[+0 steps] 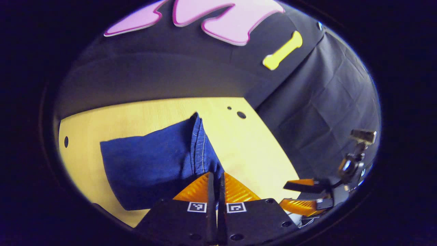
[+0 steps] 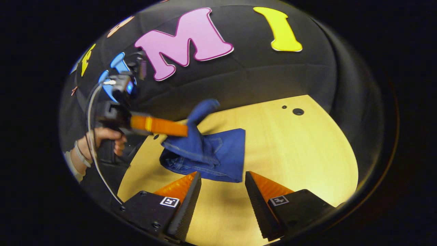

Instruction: Grasp the waist and the cuffs of the jeans and fold them to make the two legs overlap; first hold the waist and fold one-third of the jeans toward the cuffs, then hold the cuffs and fold the remaining one-third in the same direction to finish folding.

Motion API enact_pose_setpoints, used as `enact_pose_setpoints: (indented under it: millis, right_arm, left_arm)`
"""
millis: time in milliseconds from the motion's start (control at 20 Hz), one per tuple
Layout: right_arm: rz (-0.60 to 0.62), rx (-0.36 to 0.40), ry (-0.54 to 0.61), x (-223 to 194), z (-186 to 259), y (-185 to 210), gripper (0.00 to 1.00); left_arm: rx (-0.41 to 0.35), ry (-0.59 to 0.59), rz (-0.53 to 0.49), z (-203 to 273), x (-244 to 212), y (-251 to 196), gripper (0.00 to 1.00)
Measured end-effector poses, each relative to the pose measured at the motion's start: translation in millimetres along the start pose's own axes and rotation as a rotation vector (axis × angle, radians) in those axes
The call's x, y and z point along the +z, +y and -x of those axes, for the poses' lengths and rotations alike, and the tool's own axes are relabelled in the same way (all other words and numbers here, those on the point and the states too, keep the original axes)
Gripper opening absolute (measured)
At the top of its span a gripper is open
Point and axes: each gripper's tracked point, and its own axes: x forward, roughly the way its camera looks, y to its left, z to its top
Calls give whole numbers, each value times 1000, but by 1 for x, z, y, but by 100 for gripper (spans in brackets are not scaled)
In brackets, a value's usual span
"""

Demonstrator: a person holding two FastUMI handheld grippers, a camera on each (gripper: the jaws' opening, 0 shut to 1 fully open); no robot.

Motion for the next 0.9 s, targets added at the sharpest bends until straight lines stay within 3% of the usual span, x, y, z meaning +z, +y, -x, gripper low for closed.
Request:
enact_pose_setpoints:
  millis: [150,250,350,400,450,550,600,750,900]
  right_arm:
    - [11,-14,-22,10,12,-23,80]
    - [25,-12,-16,11,17,-34,80]
    - [59,-2,-19,16,19,-38,80]
    - [78,2,-23,18,20,-39,80]
    - [91,12,-29,22,22,-39,80]
    - [114,33,-45,30,29,-33,80]
    - [129,42,-55,33,33,-31,80]
    - [176,56,-114,51,57,-15,80]
    - [211,61,-215,69,91,8,80]
  left_arm:
    - [82,136,-32,-14,-35,4,12]
    - [72,180,7,-14,-44,-1,21]
    - [87,156,29,-21,-49,0,65]
    - [93,136,27,-20,-50,-2,76]
    - [92,116,32,-23,-45,-8,77]
    - [107,40,11,-4,-31,-16,92]
    - [113,-31,-9,13,-20,-20,96]
    - [139,-246,-43,86,3,-40,96]
    - [215,-444,-66,162,0,-55,96]
